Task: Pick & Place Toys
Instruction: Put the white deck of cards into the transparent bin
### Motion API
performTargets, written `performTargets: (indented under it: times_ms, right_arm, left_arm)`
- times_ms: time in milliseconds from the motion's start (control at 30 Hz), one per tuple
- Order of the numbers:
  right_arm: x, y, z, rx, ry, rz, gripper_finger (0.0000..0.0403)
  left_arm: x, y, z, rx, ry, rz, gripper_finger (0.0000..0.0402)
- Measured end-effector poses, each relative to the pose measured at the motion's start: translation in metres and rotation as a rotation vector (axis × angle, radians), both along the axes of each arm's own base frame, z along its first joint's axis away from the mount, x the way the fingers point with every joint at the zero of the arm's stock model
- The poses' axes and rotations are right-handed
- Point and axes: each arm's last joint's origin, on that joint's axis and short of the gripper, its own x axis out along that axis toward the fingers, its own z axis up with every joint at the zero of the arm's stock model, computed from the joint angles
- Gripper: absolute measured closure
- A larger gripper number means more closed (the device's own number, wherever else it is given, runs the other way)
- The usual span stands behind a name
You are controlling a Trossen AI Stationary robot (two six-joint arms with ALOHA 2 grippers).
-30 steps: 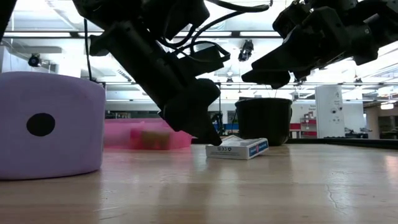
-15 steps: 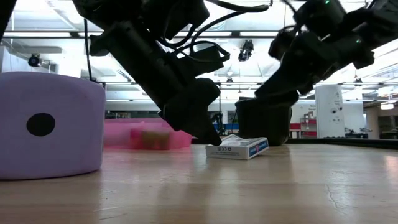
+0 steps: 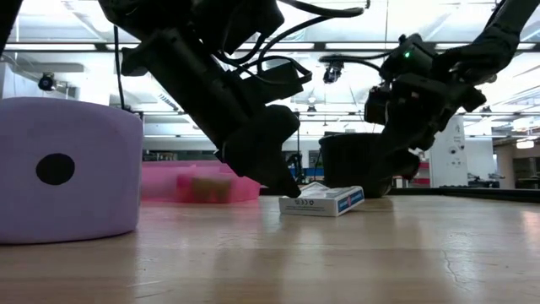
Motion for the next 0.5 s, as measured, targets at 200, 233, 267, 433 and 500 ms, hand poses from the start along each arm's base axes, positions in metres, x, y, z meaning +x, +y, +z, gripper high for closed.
performTargets:
  times_ms: [200, 233, 267, 433, 500]
  right_arm:
    - [0.007, -0.008, -0.002, 0.055, 0.086, 0.015, 0.0119]
    - [0.011, -0.008, 0.000, 0.056, 0.099, 0.022, 0.0119]
    - [0.016, -0.008, 0.001, 0.055, 0.111, 0.032, 0.0119]
    - [0.039, -0.010, 0.001, 0.074, 0.185, 0.089, 0.0119]
    - [0.048, -0.011, -0.002, 0.095, 0.207, 0.112, 0.0119]
  left_arm:
    - [-0.001, 0.000, -0.001, -0.003, -0.001, 0.004, 0.0396]
    - [-0.001, 0.000, -0.001, -0.005, -0.002, 0.007, 0.0396]
    - [-0.001, 0.000, -0.001, -0.006, -0.002, 0.008, 0.0396]
    - [-0.001, 0.000, -0.001, -0.007, -0.003, 0.008, 0.0396]
    - [-0.001, 0.000, -0.001, -0.007, -0.003, 0.008, 0.0396]
